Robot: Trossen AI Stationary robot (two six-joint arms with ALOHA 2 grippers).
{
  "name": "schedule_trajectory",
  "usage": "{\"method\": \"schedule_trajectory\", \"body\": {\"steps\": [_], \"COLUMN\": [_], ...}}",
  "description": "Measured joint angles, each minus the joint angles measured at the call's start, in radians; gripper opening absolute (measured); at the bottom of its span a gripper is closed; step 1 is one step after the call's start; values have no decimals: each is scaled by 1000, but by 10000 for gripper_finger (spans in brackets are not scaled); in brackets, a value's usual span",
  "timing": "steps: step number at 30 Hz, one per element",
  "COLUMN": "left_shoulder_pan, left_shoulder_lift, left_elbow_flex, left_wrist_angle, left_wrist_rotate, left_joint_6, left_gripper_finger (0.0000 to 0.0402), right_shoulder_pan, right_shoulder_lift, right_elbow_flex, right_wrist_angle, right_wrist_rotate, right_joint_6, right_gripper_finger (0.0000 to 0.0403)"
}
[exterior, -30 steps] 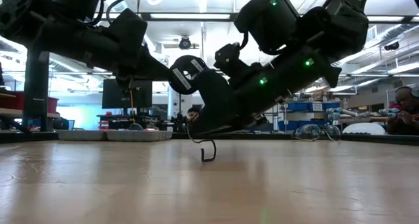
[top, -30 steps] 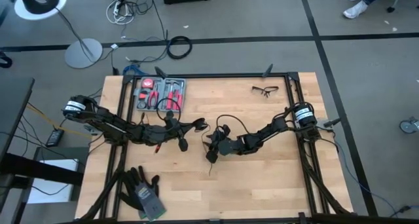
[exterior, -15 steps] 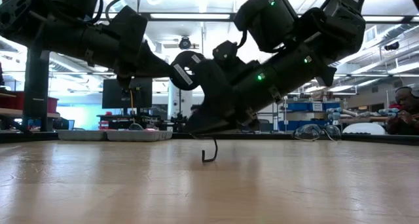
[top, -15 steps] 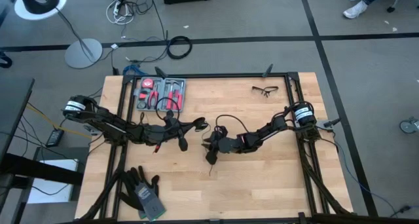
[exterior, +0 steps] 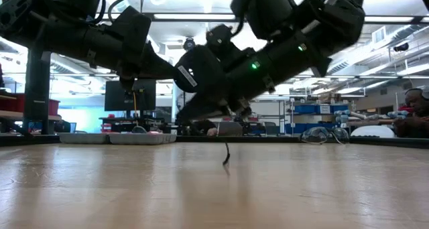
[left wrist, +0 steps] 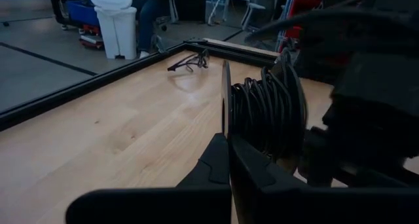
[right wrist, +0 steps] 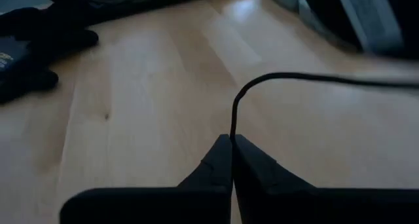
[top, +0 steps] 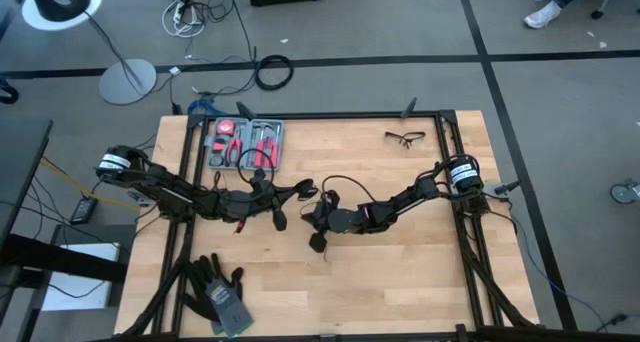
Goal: Coil cords
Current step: Coil the black wire on the black spool
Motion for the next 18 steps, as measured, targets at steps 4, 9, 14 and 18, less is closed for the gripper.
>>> {"method": "schedule_trajectory", "body": {"steps": [4,9,14,18], "left_shoulder_pan": [0,0,0,0], "left_shoulder_lift": [0,0,0,0], "left_elbow_flex": [0,0,0,0], "left_wrist_angle": [-4,-4,-3,14], "left_wrist_rotate": [0,-1,-3,-3], "left_joint_6": [-12,-11,0,-3], "left_gripper_finger": [0,0,0,0], "right_shoulder_pan": [-24,-49,-37,-34], "right_shoulder_lift": [0,0,0,-2], "right_elbow_flex": [46,69,65,45], "right_wrist_angle": [-22,-131,-202,-199], "right_wrist_rotate": [-23,-17,51,65], "right_joint_6": [-48,2,57,90], "right_gripper_finger": [2,1,1,0]}}
